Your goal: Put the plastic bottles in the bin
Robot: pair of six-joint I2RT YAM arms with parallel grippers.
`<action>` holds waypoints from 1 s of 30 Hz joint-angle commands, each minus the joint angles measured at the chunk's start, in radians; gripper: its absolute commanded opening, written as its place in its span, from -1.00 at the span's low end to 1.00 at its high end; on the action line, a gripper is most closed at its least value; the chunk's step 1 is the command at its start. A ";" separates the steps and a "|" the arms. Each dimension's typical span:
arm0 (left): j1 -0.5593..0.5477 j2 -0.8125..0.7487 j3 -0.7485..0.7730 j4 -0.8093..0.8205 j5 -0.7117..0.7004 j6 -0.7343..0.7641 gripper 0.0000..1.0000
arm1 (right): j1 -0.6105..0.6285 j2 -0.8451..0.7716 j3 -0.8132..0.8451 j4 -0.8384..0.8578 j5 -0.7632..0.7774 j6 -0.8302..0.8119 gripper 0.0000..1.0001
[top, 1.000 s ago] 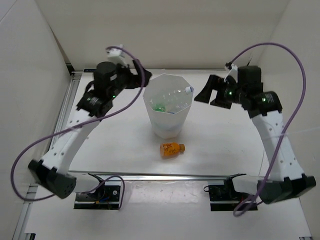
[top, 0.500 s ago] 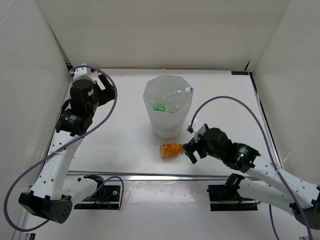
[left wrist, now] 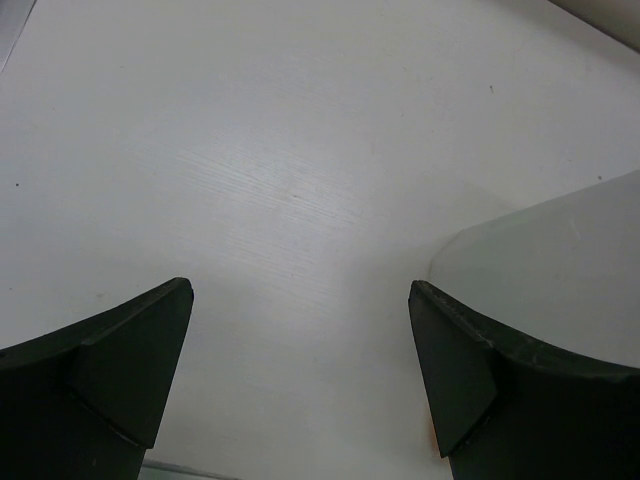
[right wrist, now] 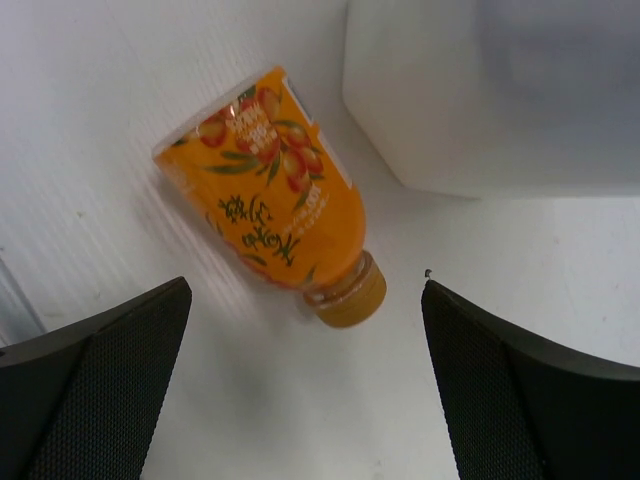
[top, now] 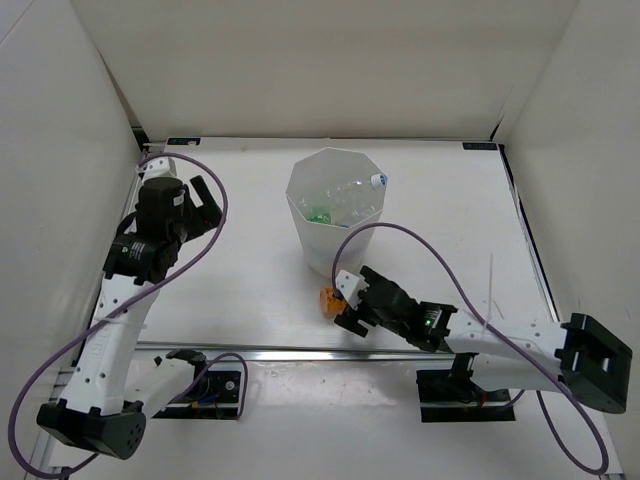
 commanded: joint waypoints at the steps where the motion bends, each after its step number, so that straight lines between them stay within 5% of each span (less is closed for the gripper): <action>1: 0.004 -0.042 0.003 -0.062 -0.001 -0.020 1.00 | 0.006 0.060 0.020 0.185 -0.008 -0.042 1.00; 15: 0.004 -0.123 -0.011 -0.201 -0.001 0.013 1.00 | -0.110 0.277 0.127 0.251 -0.154 0.093 0.94; 23: 0.004 -0.114 -0.002 -0.211 -0.010 0.031 1.00 | -0.149 0.370 0.218 0.151 -0.306 0.189 0.34; 27: 0.004 -0.114 -0.002 -0.211 -0.010 0.031 1.00 | -0.149 0.370 0.239 0.058 -0.350 0.237 -0.24; 30: 0.004 -0.133 -0.034 -0.201 -0.019 0.031 1.00 | -0.149 0.334 0.240 0.016 -0.361 0.269 -0.21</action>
